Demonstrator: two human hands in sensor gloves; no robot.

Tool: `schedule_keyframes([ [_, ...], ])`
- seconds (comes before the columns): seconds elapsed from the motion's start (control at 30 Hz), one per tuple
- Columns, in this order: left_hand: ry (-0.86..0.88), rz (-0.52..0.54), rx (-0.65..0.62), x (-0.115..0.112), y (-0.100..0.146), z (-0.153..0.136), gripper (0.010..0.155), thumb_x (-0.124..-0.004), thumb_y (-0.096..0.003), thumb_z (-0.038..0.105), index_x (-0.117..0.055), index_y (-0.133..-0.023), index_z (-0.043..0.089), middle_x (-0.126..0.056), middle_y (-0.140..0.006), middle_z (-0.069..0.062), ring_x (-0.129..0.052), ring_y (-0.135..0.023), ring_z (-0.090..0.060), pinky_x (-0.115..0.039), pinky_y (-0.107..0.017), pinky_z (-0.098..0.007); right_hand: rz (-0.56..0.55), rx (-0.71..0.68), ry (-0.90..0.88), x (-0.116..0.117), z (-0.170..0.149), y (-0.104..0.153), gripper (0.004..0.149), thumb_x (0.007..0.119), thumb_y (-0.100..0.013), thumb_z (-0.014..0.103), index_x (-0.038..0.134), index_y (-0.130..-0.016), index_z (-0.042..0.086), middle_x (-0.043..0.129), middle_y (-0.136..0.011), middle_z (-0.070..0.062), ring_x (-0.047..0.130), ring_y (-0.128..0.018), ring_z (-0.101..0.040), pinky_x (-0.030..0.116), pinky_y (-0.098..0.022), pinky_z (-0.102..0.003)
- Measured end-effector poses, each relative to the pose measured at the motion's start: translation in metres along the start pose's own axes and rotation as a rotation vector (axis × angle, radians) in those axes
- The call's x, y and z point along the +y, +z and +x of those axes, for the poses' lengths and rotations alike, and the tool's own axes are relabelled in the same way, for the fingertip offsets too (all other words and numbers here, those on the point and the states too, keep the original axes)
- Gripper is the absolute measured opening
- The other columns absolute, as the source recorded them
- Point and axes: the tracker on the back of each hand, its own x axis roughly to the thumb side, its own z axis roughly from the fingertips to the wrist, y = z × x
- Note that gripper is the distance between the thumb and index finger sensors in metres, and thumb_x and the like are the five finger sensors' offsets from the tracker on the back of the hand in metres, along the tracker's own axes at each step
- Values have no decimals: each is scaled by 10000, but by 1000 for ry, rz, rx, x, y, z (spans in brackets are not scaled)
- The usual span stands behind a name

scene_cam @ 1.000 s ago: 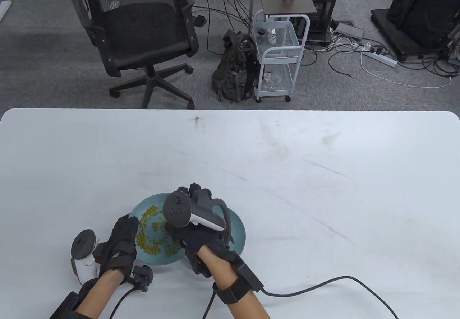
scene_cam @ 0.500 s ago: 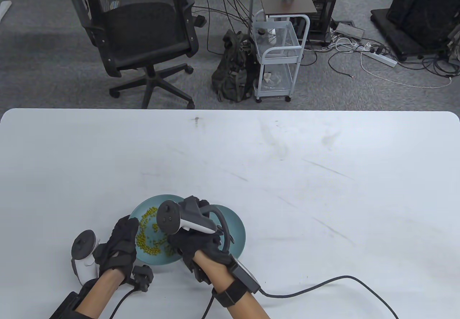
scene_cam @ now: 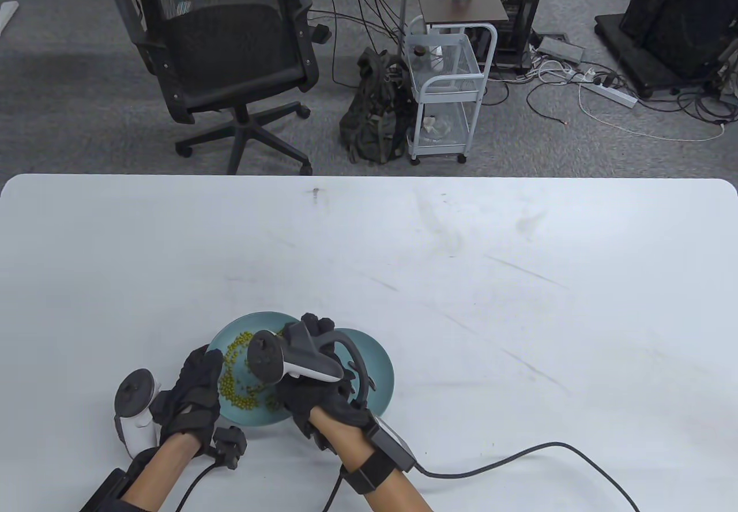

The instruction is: Pick sunflower seeds with hand pinch into plate

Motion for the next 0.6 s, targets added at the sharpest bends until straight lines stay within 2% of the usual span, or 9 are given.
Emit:
schedule_keyframes([
  [0.1, -3, -6, -6, 0, 0, 0, 454, -603, -633, 413, -474, -983, 154, -866, -760, -74, -1046, -402, -190, -875, -364, -379, 23, -6, -48, -3, -2, 2, 378, 898, -542, 227, 899, -777, -68, 469, -1114, -368, 327, -994, -682, 273, -661, -789],
  [0.2, -9, 4, -12, 0, 1, 0, 452, -603, -633, 410, -471, -982, 155, -864, -762, -74, -1045, -405, -194, -874, -366, -382, 93, -7, -61, -4, -4, 4, 431, 927, -523, 225, 874, -819, -83, 443, -1120, -379, 320, -991, -690, 268, -658, -795],
  [0.4, -20, 14, -10, -1, 0, -4, 454, -605, -631, 404, -469, -980, 148, -861, -762, -79, -1044, -405, -206, -872, -366, -390, 102, -2, 10, 3, -4, 0, 405, 946, -501, 182, 873, -813, -66, 444, -1122, -368, 320, -996, -684, 271, -662, -793],
  [0.6, -34, 9, -9, -2, 0, -5, 455, -605, -630, 402, -468, -981, 146, -858, -764, -81, -1041, -407, -208, -869, -367, -393, 67, 9, 35, 7, -6, -2, 356, 892, -537, 177, 885, -796, -67, 455, -1120, -360, 331, -997, -676, 280, -664, -788],
])
